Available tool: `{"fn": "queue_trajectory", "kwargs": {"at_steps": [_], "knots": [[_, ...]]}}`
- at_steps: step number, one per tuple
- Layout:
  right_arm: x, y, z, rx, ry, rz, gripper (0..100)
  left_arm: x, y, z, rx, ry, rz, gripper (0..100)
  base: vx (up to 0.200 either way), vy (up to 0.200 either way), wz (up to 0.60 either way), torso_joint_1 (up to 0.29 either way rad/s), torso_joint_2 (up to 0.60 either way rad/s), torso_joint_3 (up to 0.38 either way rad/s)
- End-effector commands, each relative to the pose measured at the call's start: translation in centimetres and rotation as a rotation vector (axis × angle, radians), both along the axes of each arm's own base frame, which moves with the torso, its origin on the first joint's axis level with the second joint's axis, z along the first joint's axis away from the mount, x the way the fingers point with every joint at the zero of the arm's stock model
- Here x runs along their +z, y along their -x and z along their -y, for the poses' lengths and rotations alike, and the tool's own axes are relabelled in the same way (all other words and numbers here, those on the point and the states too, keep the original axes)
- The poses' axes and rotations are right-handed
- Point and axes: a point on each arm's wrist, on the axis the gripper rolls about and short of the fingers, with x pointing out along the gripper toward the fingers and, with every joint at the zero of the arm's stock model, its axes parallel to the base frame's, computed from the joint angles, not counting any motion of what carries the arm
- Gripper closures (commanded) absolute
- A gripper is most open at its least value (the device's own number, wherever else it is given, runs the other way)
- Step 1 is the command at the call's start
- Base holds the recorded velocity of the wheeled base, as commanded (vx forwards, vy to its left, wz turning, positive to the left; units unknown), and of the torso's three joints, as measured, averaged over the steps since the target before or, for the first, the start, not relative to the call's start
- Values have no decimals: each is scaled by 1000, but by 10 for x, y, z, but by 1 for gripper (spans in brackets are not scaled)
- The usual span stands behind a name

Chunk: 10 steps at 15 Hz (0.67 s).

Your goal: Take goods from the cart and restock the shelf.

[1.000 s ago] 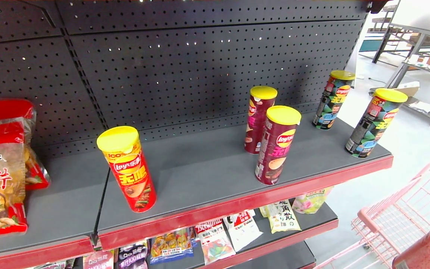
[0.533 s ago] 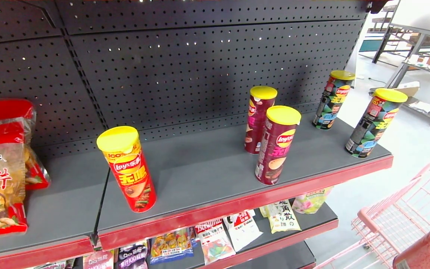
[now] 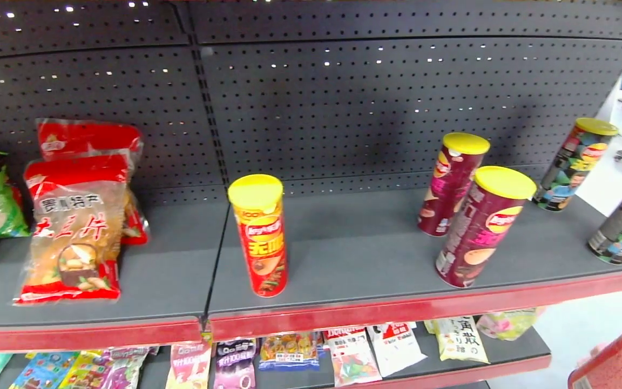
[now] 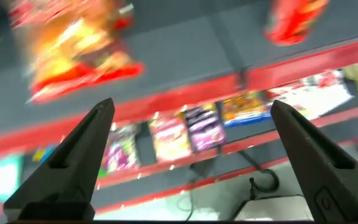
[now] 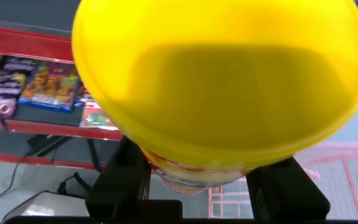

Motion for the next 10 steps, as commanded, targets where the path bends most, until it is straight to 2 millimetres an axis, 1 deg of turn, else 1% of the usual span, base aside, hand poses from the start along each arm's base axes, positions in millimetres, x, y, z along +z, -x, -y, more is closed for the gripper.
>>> {"fn": "queue_trajectory", "kwargs": {"at_steps": [1,2,3,4,6,7,8,9,10], "knots": [[0,-1,0,2,0,-2,100,0,0,0,1,-1,-3,0,0,0,600,-2,12,7],[1,-1,0,8,-1,-4,100,0,0,0,0,-2,2,0,0,0,600,-2,-7,2],[1,-1,0,8,-1,-4,100,0,0,0,0,-2,2,0,0,0,0,0,0,0],[7,-4,-2,43,-11,1,100,-1,3,1,1,-8,18,0,0,0,0,0,0,0],[29,-18,-8,105,-20,14,100,-5,9,2,-3,-19,43,0,0,0,0,0,0,0],[48,-38,-16,169,-41,27,100,-13,14,3,-1,-24,59,0,0,0,0,0,0,0],[56,-45,-20,200,-48,37,100,-16,17,4,0,-33,69,0,0,0,0,0,0,0],[71,-67,-34,280,-67,61,100,-26,23,5,-6,-62,91,0,0,0,0,0,0,0],[74,-77,-41,303,-73,59,100,-30,24,6,-8,-76,95,0,0,0,0,0,0,0]]}}
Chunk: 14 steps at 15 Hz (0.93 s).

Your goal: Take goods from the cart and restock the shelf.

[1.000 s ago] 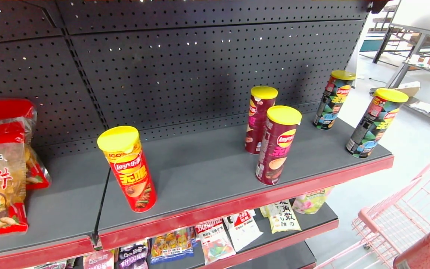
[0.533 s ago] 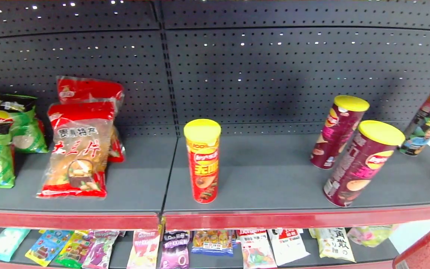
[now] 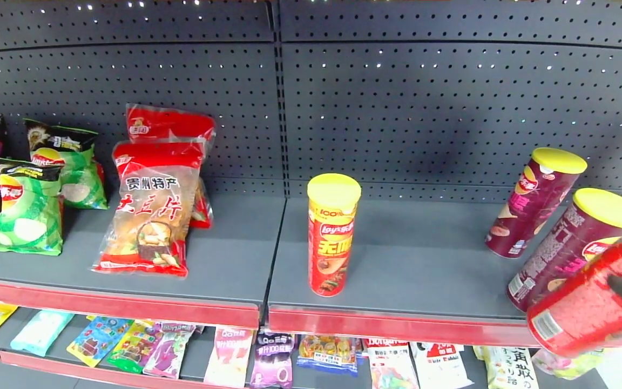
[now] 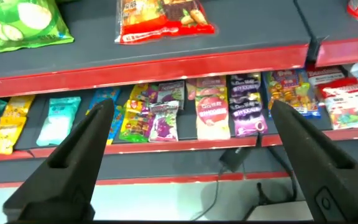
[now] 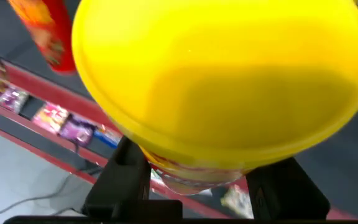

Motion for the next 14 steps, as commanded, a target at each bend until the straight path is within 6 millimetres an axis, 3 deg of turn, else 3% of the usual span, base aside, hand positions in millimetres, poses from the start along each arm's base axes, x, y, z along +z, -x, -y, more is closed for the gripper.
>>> {"fn": "queue_trajectory", "kwargs": {"at_steps": [1,5,6,10,14], "knots": [[15,-54,-35,126,-14,-29,100,-15,9,2,6,-27,41,0,0,0,0,0,0,0],[1,-100,-64,168,2,-57,100,-24,10,2,21,13,29,0,0,0,0,0,0,0],[1,-101,-64,168,2,-57,100,-24,10,2,21,12,31,0,0,0,0,0,0,0],[12,-155,-93,166,-34,-47,100,-23,10,0,107,-8,25,0,0,0,0,0,0,0],[6,-195,-115,173,-32,-55,100,-23,10,0,104,36,29,0,0,0,0,0,0,0]]}}
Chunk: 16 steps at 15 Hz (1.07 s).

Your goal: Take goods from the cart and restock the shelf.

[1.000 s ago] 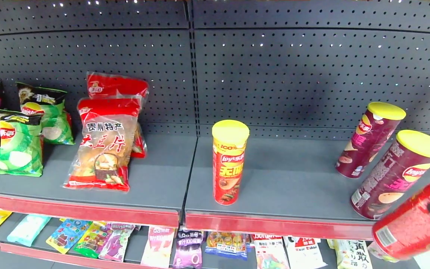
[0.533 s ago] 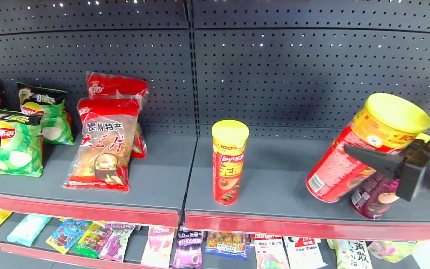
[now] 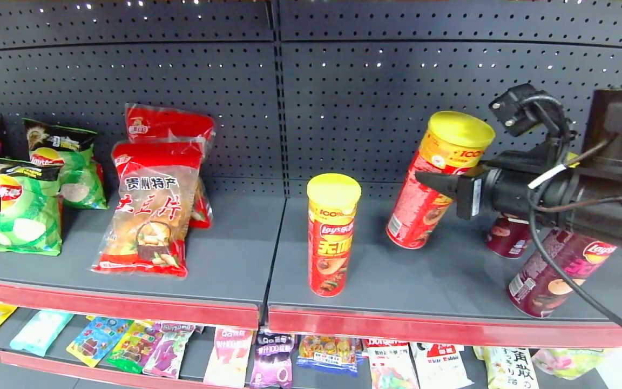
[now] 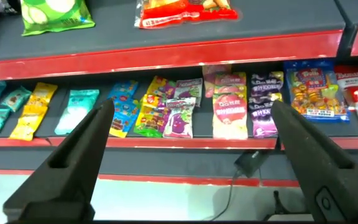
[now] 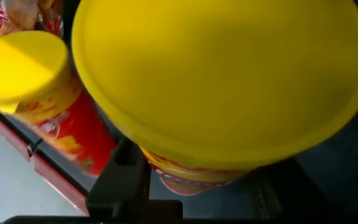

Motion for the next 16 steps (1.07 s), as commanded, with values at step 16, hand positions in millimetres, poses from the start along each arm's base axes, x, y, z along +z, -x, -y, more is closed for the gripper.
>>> {"fn": "queue_trajectory", "kwargs": {"at_steps": [16], "knots": [[-43,-88,-71,90,20,-45,100,-8,5,1,11,12,30,0,0,0,0,0,0,0]]}}
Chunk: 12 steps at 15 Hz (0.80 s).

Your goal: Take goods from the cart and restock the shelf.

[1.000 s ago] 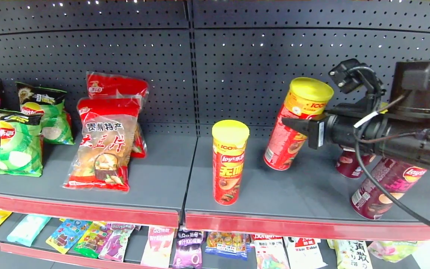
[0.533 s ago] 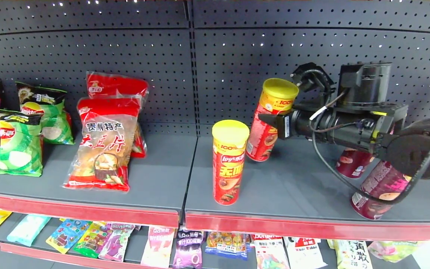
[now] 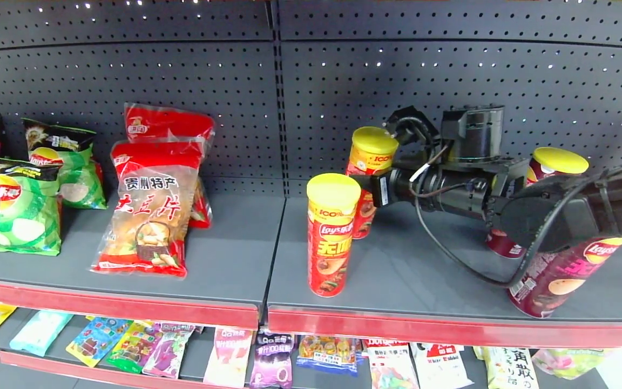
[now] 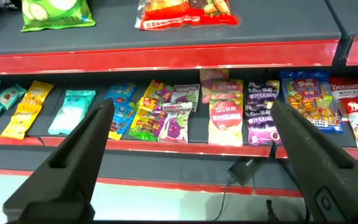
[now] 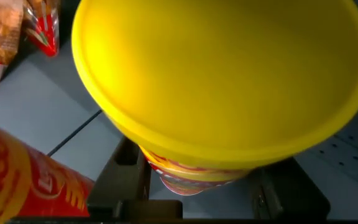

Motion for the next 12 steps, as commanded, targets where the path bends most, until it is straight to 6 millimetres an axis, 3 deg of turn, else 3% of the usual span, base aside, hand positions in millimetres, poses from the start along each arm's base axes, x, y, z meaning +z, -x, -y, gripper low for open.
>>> {"fn": "queue_trajectory", "kwargs": {"at_steps": [1,12], "knots": [[-6,-6,-7,9,3,-6,100,0,0,0,0,0,-2,0,0,0,0,0,0,0],[-14,-12,-28,45,6,-10,100,-1,0,0,3,0,-2,0,0,0,0,0,0,0]]}}
